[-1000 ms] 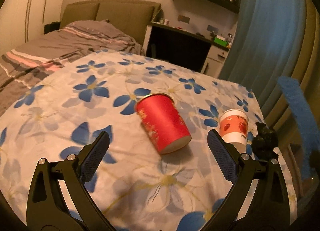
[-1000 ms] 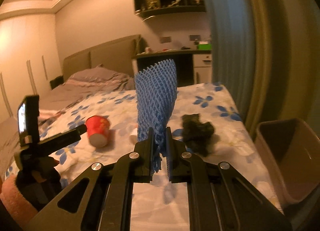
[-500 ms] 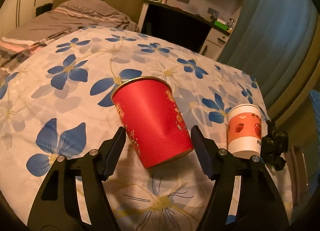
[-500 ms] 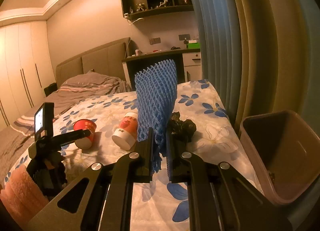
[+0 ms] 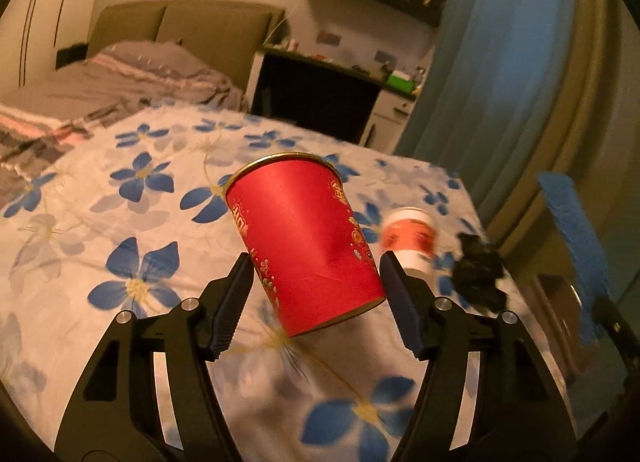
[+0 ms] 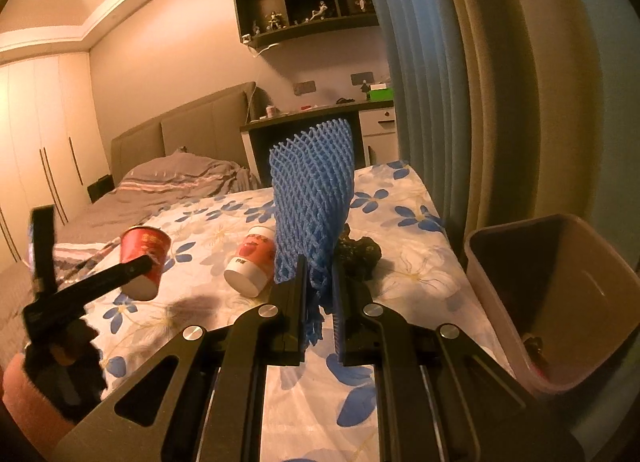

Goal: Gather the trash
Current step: 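Grasp the blue foam net with the right gripper while the left grasps the other red cup, then carry the blue net and red cup in both grippers over the grey bin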

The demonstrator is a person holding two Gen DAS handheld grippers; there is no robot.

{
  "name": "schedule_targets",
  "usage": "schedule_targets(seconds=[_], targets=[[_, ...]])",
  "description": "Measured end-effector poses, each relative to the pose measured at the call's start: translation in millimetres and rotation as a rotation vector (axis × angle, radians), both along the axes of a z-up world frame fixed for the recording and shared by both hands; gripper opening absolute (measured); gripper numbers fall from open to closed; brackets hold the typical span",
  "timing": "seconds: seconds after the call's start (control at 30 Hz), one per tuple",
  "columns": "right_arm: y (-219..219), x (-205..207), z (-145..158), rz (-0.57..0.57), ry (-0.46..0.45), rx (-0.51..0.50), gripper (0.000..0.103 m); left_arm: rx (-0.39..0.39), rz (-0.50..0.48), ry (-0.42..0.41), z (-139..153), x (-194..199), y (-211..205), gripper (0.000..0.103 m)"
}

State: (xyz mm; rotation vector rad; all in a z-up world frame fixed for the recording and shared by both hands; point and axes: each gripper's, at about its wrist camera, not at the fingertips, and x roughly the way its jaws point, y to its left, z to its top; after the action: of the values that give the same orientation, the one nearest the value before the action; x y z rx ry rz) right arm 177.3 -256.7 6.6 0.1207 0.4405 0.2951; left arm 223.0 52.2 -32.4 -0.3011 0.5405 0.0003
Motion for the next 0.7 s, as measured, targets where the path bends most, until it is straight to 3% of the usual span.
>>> schedule_targets(seconds=[0.3, 0.7], targets=[[-30.7, -22.1, 5.8, -0.066, -0.012, 0.019, 0.011, 0.041, -0.130, -0.088, 28.2, -36.1, -64.4, 0.064], [-93.8, -45.7, 4.8, -0.191, -0.025, 0.038, 0.011, 0.090, -0.323, -0.123, 39.3, -38.5, -168.7, 0.064]])
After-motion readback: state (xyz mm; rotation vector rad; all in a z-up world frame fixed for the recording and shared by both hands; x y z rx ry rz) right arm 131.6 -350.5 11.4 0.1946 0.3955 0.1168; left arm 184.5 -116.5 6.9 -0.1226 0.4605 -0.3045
